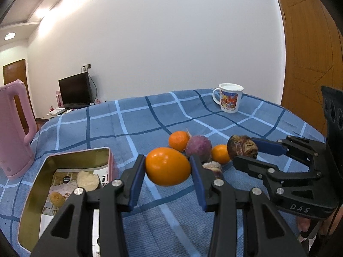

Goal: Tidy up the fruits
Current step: 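Close the left tool on an orange while the right tool grasps a mangosteen, then lift the orange and mangosteen off the pile with both tools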

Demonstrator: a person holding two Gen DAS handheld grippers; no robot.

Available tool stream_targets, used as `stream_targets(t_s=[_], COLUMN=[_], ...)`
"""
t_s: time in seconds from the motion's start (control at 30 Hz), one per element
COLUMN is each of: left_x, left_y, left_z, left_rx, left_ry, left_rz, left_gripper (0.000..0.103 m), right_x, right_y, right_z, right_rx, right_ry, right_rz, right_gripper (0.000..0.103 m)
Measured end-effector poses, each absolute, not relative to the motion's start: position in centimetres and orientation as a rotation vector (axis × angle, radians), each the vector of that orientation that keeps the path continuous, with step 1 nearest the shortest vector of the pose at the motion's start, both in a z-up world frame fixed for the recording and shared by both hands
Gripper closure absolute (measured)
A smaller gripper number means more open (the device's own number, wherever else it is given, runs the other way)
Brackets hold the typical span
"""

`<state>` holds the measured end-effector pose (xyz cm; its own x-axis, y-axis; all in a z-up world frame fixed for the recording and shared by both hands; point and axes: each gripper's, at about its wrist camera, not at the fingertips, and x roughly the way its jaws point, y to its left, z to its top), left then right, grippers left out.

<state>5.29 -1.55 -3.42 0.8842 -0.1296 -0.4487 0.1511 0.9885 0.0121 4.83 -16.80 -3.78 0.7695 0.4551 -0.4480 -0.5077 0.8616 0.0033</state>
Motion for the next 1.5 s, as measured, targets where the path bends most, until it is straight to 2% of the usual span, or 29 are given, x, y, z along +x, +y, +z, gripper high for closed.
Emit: stream_targets(t_s=[1.5], left_x=[3.0], left_y=[-1.0], left_z=[-2.5], left_rx=[0.028], left_ry=[0.336], left_rz=[-0.114], left_gripper=[0.059], right_x=[2.3], right_y=[-17.3], right_z=[-3.0], right_rx=[-0.127], right_ry=[0.309], right_rz=[0.509], right_gripper=[0.057])
